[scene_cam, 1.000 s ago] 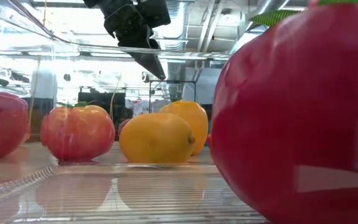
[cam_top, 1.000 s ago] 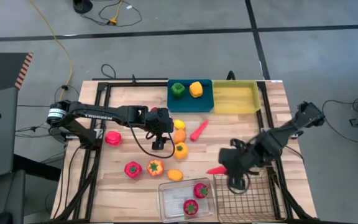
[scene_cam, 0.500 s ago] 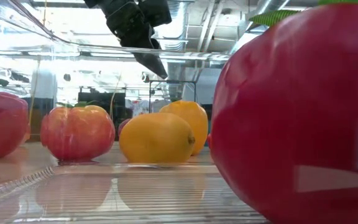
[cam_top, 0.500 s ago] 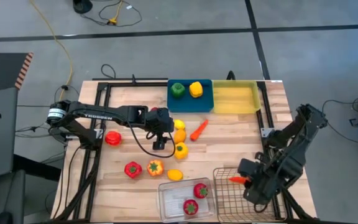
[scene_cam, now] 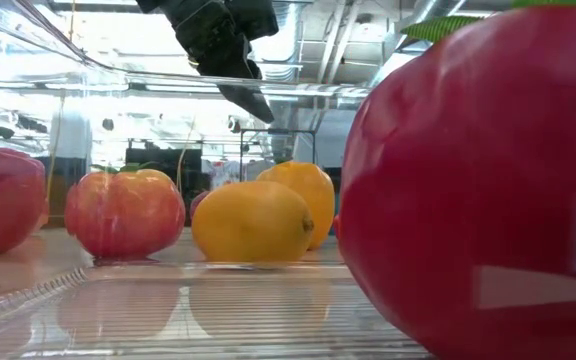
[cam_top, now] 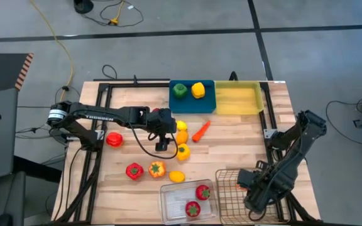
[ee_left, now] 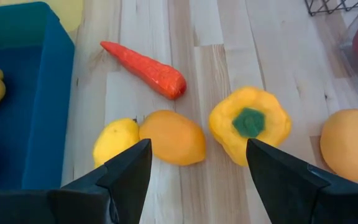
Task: Sort produce into baskets
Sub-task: Put the carrot into the wire basket
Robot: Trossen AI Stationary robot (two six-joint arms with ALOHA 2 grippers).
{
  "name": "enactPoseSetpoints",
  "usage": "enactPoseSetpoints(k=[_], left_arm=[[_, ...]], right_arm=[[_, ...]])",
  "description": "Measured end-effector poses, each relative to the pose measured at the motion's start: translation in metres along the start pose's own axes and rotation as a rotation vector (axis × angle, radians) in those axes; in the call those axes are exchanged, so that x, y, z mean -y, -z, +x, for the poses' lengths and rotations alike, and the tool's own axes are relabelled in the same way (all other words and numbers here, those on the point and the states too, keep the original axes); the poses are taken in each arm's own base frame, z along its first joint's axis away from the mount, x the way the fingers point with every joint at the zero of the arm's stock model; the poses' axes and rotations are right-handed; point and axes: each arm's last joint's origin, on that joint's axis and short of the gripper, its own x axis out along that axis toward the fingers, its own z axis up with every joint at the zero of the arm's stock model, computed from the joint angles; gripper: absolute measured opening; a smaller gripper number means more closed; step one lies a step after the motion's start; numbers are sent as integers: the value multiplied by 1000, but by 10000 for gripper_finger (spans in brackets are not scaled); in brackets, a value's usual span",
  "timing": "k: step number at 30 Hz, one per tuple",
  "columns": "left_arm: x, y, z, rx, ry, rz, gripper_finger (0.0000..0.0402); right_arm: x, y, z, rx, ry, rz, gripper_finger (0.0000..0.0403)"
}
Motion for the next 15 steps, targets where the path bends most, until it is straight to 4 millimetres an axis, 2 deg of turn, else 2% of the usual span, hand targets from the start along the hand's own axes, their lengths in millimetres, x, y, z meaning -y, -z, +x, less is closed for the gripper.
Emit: enactPoseSetpoints(k=[4,10,15], left_arm=[[0,0,0,0,0,0,249],[0,0,0,0,7,0,249],[0,0,0,-1,8,0,249]], right_arm=[[-1,-8,6,-39,13,28,205],[1,-16,6,-64,10,58,248],[5,-17,6,-75,37,67,259]])
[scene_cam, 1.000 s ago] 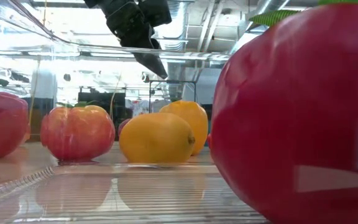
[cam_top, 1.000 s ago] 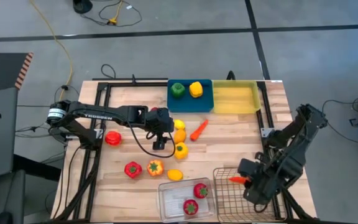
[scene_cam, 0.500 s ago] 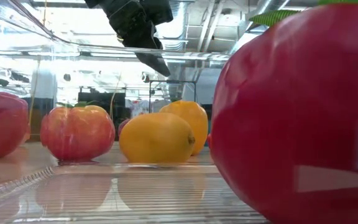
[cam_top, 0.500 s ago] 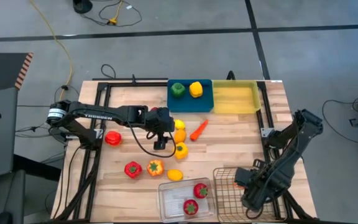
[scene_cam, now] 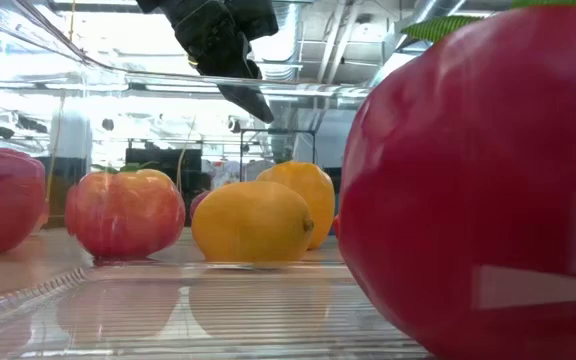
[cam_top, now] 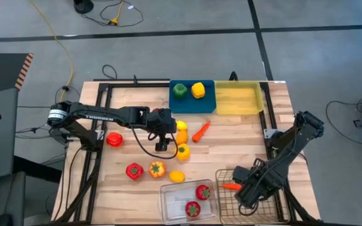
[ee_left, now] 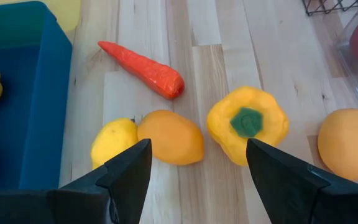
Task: Sort produce into baskets
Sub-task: Put the carrot into the wire basket, then put the yellow bell pepper into the blue bin
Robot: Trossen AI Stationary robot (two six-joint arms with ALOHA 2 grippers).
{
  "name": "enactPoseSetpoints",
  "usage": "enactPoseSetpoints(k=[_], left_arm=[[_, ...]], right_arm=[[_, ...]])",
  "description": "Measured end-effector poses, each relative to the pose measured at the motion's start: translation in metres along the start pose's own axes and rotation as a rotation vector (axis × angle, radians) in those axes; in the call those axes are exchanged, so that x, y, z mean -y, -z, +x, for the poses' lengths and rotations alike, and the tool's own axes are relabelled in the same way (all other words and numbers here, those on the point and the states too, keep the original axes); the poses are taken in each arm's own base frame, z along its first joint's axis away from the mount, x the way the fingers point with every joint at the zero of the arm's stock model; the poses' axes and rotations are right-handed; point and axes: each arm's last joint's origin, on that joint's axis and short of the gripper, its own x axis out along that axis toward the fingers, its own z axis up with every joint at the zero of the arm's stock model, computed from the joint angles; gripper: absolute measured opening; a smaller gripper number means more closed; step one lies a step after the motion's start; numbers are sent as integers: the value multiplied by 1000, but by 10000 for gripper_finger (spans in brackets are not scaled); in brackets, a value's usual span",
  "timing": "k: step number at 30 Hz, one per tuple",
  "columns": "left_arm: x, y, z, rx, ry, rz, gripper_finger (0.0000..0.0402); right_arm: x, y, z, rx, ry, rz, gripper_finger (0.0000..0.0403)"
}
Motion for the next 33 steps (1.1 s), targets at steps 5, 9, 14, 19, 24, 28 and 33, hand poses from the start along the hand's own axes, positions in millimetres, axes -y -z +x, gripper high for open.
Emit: enactPoseSetpoints(k=[5,9,14,19,24,28,33], left_arm=[[0,0,0,5,-2,0,249],[0,-1,0,6,-2,-30,249],[0,-1,0,6,-2,-32,249],[0,-1,0,6,-2,-38,250],[0,0,0,5,-1,3,252],[1,0,0,3,31,7,275],[6,-1,0,8,77,16,328]], right_arm=[[3,-1,0,-9,25,-15,260],[3,-1,0,-8,24,-82,260],[3,-1,0,-9,24,-121,260],[5,-7,-1,-9,22,-137,260],[10,-20,-2,-9,18,-206,260],[16,-35,-3,5,21,-268,260],[28,-59,-5,70,68,-337,260]])
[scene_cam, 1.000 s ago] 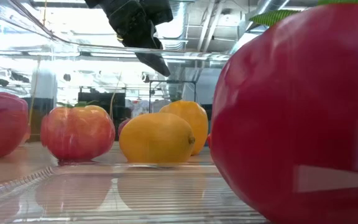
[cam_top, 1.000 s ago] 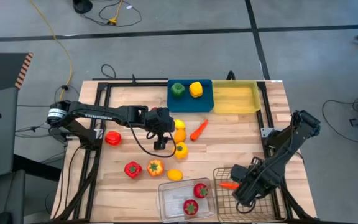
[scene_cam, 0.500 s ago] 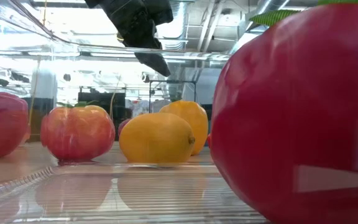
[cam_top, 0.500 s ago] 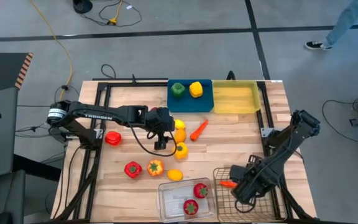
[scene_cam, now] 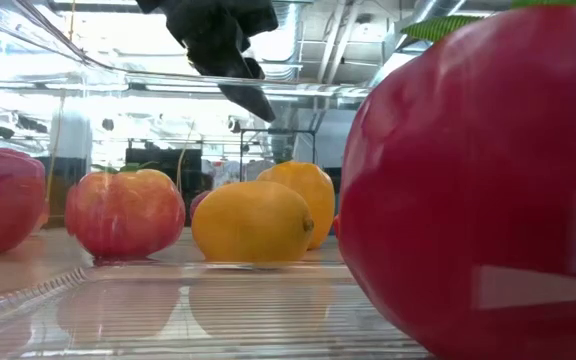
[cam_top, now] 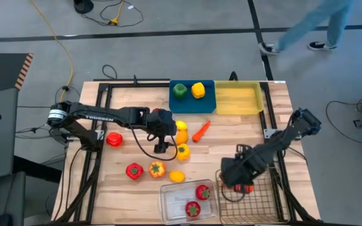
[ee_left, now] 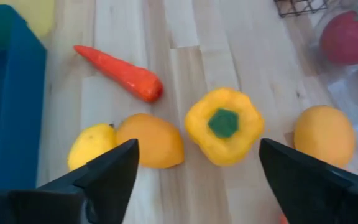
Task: Sort produce into baskets
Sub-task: Put the yellow bell pepper into the blue bin
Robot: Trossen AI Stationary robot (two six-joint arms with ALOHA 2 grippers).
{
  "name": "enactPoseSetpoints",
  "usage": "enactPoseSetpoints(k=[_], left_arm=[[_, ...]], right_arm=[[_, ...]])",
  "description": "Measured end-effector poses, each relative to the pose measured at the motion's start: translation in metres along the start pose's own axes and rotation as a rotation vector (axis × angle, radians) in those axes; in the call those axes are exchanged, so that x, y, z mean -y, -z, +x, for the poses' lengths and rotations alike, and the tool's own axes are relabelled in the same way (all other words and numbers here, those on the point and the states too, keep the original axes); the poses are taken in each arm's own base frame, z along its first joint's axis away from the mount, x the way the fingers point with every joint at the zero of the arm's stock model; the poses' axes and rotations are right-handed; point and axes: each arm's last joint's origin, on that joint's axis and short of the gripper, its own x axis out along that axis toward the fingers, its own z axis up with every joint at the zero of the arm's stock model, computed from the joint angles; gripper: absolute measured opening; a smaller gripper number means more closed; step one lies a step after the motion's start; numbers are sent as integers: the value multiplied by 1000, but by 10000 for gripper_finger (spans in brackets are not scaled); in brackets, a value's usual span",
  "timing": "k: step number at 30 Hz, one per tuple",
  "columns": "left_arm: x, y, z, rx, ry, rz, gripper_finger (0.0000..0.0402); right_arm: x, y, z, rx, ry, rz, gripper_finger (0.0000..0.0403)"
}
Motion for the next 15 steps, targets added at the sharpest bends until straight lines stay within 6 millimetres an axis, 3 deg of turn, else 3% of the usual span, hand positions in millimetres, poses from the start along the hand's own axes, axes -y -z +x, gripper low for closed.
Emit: enactPoseSetpoints(k=[7,15], left_arm=[[11,-2,1,8,-2,9,393],[24,-8,2,55,28,16,397]], right_arm=[[37,-28,0,113,189,-97,260],[84,-56,1,134,239,-114,260]])
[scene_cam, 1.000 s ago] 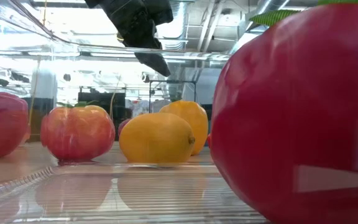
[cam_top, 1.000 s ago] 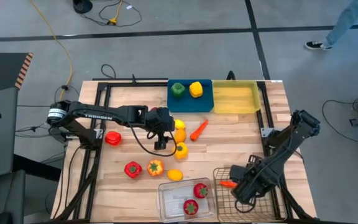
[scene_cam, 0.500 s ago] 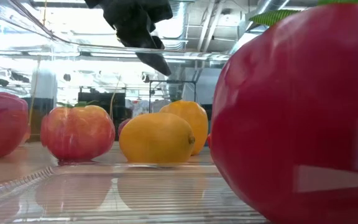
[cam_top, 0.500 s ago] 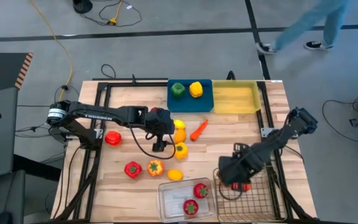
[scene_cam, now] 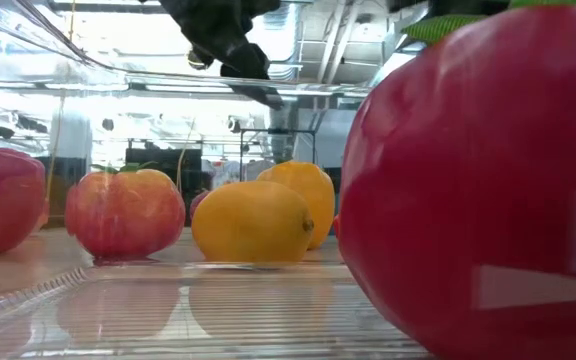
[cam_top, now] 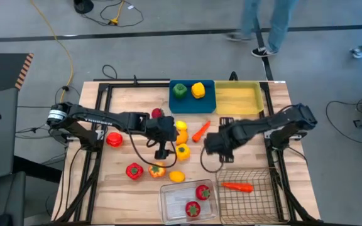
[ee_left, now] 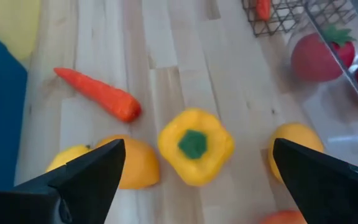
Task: Sort produce into baskets
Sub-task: Put the yellow bell pepper into the blue bin
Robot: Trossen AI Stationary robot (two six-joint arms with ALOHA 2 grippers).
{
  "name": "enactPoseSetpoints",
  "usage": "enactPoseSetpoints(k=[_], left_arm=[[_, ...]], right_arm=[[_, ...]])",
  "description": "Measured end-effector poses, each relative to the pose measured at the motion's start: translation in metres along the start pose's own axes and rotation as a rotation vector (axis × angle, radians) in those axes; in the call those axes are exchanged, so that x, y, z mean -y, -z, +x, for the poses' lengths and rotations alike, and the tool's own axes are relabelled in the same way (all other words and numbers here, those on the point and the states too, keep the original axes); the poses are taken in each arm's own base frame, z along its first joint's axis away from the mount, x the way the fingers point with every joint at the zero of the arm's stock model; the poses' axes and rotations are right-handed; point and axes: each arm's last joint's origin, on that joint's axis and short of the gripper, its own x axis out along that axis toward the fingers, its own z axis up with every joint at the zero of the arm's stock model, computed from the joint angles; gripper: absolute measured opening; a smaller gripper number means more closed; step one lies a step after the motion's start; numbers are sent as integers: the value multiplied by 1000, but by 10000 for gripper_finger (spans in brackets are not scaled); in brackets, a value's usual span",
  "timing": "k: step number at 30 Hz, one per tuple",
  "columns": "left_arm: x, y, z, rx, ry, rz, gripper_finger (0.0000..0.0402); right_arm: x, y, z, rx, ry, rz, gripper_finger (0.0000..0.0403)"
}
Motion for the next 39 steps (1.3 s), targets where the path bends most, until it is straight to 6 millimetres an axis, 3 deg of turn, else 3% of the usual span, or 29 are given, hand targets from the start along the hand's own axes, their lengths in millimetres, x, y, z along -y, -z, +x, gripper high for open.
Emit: enactPoseSetpoints(k=[7,15,20,39], left_arm=[[10,0,2,-4,2,59,396],[11,17,34,-59,-41,69,396],[10,17,43,-43,-47,76,396],[1,39,105,-127,-28,48,396]], right_arm=[[33,-13,10,35,-1,-13,260],[68,-18,20,33,9,10,260],[86,-17,28,19,12,67,260],[111,-18,40,36,-29,95,260]])
